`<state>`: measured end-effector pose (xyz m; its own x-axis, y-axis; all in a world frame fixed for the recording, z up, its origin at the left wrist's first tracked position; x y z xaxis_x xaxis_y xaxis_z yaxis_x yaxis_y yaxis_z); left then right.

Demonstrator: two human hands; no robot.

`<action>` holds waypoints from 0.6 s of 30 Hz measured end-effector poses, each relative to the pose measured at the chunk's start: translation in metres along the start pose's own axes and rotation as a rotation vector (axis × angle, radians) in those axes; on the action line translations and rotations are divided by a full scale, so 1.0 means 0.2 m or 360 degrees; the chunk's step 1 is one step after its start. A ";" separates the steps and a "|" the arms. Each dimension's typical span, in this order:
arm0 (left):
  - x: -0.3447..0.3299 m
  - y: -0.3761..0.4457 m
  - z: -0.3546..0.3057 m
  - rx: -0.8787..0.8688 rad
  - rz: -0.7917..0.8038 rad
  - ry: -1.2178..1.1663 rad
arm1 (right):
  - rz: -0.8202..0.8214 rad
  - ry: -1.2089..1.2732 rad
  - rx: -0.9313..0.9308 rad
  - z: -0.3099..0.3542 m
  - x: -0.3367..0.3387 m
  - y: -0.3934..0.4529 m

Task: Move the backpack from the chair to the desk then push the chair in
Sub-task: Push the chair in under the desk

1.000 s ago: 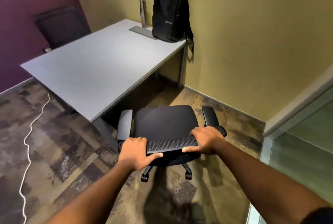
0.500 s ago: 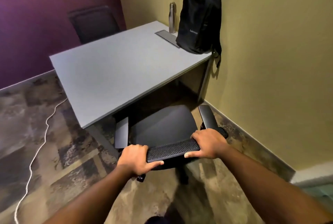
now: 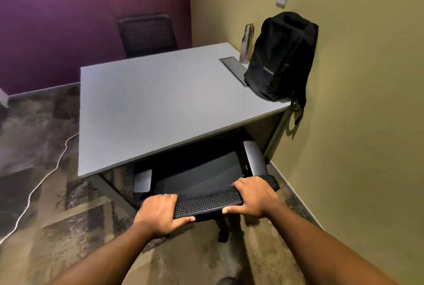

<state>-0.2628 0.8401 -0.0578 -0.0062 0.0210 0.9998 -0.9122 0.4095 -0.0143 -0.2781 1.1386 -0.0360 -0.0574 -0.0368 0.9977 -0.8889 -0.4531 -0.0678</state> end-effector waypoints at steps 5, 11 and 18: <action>0.03 0.18 -0.10 0.0159 0.0009 -0.0001 | 0.0012 -0.0042 0.0164 -0.26 0.04 0.18; 0.06 0.39 -0.29 0.0331 0.0025 0.0048 | -0.0028 -0.0040 0.0362 -0.59 0.06 0.34; 0.10 0.59 -0.48 0.0468 0.0048 -0.0032 | -0.0054 0.0065 0.0470 -0.88 0.09 0.46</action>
<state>-0.3323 0.9762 -0.0410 -0.0407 0.0101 0.9991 -0.9910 0.1269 -0.0416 -0.4406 1.2538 -0.0226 -0.0532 0.0159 0.9985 -0.7204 -0.6930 -0.0274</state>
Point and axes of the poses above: each hand's wrist, its own y-axis towards the middle knuckle, its own x-axis out of the back of the hand, z = x × y, the point moved 3 cm from there along y, towards the middle knuckle, and after that the axes turned 4 degrees about -z, right-handed, at the moved point
